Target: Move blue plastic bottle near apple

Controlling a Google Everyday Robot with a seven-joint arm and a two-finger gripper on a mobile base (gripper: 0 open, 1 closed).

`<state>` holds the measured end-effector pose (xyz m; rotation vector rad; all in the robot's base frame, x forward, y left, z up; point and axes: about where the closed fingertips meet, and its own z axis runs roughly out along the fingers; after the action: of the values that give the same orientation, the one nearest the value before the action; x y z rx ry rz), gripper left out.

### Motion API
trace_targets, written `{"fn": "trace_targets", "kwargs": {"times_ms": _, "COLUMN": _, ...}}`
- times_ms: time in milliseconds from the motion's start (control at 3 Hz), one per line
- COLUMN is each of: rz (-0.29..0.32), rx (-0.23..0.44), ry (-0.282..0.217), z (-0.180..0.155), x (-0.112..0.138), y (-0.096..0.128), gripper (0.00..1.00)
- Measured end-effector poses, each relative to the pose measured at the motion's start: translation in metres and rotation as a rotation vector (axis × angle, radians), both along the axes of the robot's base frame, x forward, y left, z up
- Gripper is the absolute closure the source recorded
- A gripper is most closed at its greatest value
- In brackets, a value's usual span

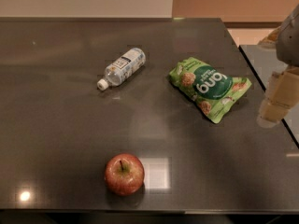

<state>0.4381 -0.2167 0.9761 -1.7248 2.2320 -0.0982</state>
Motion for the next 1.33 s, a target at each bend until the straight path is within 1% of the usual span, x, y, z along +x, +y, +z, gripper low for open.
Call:
{"fn": "trace_targets", "kwargs": {"times_ms": 333, "rz": 0.0, "rx": 0.0, "ry": 0.0, "z": 0.0, "x": 0.0, "y": 0.0, "gripper": 0.0}}
{"fn": "trace_targets", "kwargs": {"times_ms": 667, "rz": 0.031, "rx": 0.022, "ry": 0.018, "z": 0.003, "x": 0.004, "y": 0.004, "gripper": 0.0}}
{"fn": "trace_targets", "kwargs": {"times_ms": 1000, "rz": 0.137, "rx": 0.046, "ry": 0.006, "z": 0.01, "x": 0.022, "y": 0.026, "gripper": 0.0}}
{"fn": "trace_targets", "kwargs": {"times_ms": 1333, "rz": 0.251, "rx": 0.05, "ry": -0.027, "z": 0.019, "x": 0.05, "y": 0.062, "gripper": 0.0}}
